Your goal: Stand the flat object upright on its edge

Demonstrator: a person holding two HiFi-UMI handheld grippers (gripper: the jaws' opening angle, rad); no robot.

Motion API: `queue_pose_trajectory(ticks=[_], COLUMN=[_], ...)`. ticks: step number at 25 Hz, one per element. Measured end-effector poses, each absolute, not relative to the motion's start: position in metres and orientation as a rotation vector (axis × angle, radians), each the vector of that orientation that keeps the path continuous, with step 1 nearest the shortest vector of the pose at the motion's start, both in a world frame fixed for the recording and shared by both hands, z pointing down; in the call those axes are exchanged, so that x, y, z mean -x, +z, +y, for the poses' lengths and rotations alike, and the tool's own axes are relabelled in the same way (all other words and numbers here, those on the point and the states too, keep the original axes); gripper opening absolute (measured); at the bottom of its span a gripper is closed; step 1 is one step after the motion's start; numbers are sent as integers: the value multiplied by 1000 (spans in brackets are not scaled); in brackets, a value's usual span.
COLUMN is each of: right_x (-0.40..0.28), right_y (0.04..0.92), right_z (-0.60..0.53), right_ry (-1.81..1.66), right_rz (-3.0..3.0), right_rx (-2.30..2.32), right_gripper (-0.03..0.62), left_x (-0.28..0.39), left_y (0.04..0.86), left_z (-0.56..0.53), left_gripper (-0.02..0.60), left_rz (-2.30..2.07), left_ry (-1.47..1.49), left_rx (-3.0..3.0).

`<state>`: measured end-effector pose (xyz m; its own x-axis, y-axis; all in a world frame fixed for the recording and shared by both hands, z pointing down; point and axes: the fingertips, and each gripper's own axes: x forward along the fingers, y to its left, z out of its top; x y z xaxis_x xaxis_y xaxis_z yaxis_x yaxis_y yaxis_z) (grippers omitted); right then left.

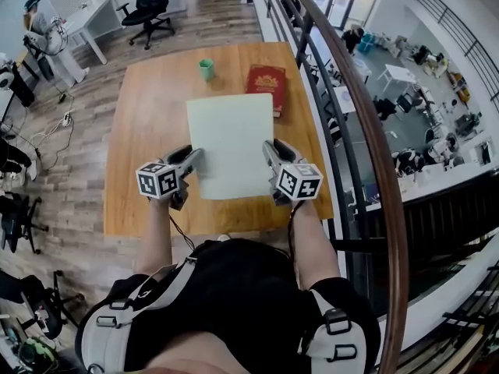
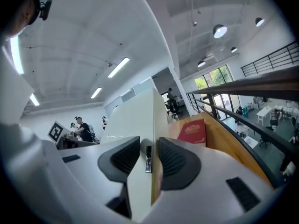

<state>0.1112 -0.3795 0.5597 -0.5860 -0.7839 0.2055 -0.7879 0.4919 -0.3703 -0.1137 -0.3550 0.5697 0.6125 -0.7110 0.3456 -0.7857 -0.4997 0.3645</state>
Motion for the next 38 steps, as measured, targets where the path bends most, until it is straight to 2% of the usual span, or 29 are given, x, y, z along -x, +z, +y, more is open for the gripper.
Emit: queue_pose_trajectory(ticks=[10, 18, 38], right_x=[-56, 0, 113], right_y=[499, 498, 586], right_z=[-385, -396, -445], right_ry=[243, -61, -146], right_rz=[-2889, -2865, -2715], right_rx=[-1278, -1167, -1045], right_gripper=[126, 120, 98], left_x=[166, 217, 325], left_y=[519, 521, 589], left_z=[-350, -351, -378], left_gripper=[141, 120, 104], left_rz=[-1419, -1659, -1869], left_ry=[122, 281, 403], left_rx=[-2501, -2522, -2319])
